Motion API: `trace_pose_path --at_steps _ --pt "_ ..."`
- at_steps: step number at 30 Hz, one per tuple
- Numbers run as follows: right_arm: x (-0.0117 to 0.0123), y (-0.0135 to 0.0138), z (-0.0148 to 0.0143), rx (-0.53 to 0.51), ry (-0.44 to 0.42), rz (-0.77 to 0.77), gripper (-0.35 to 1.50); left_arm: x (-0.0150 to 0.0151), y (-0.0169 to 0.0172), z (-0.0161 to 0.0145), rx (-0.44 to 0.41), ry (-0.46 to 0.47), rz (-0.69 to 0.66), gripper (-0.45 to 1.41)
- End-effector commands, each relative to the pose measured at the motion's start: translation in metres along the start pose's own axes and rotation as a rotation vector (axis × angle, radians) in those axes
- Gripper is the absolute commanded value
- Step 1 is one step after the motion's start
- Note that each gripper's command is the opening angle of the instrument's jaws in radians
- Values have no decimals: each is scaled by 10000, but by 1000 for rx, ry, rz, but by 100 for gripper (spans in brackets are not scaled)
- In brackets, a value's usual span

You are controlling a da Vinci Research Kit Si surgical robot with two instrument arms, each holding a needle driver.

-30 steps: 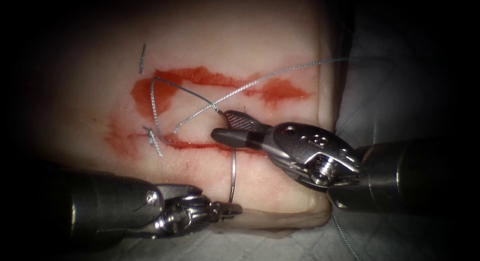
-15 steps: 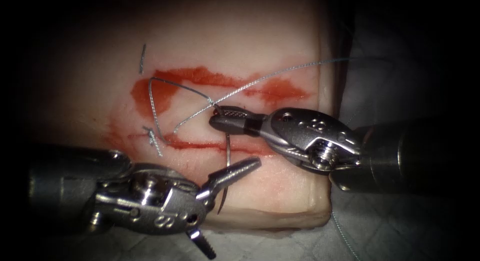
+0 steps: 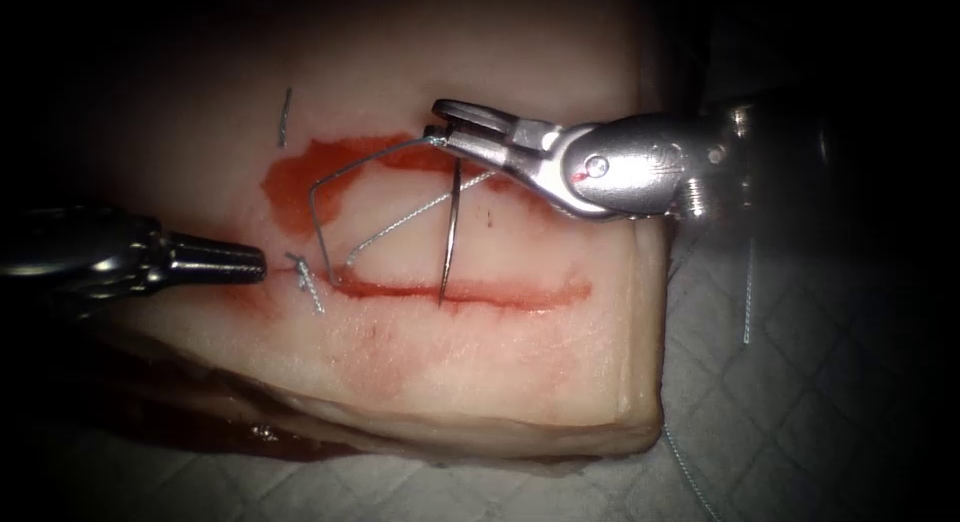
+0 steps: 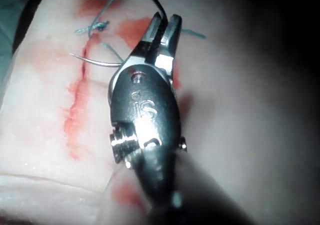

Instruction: Wound Closure

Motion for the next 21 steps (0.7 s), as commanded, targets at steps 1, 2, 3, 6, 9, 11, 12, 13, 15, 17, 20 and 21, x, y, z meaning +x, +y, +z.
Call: trace_pose_path --at_steps 1,2,3,6,9,11,12,13,15,17,20,21 --pt "5 -2 21 -22 -28 -52 -35 17 15 19 2 46 21 -45" --pt "6 -2 23 -26 -33 -73 -35 29 22 26 31 65 31 -45" --pt "7 1 26 -28 -36 -77 -35 44 33 38 47 70 -1 -45" --pt "11 10 29 -31 -39 -85 -35 71 54 74 89 92 -67 -45" --pt "11 14 32 -31 -40 -87 -35 78 59 90 98 99 -69 -45" --pt "11 19 37 -30 -39 -89 -35 78 64 103 114 109 -76 -45" --pt "11 21 38 -28 -42 -90 -35 78 66 105 113 109 -78 -45" --pt "13 25 42 -27 -42 -93 -35 76 68 108 103 104 -72 -45" --pt "17 31 46 -27 -43 -98 -35 68 76 110 70 73 -72 -45" --pt "18 33 47 -27 -43 -100 -35 63 80 108 66 50 -74 -45" --pt "19 33 48 -26 -38 -101 -35 55 82 101 62 28 -81 -45" --pt "19 33 48 -26 -38 -101 -35 52 82 99 45 15 -89 -45"
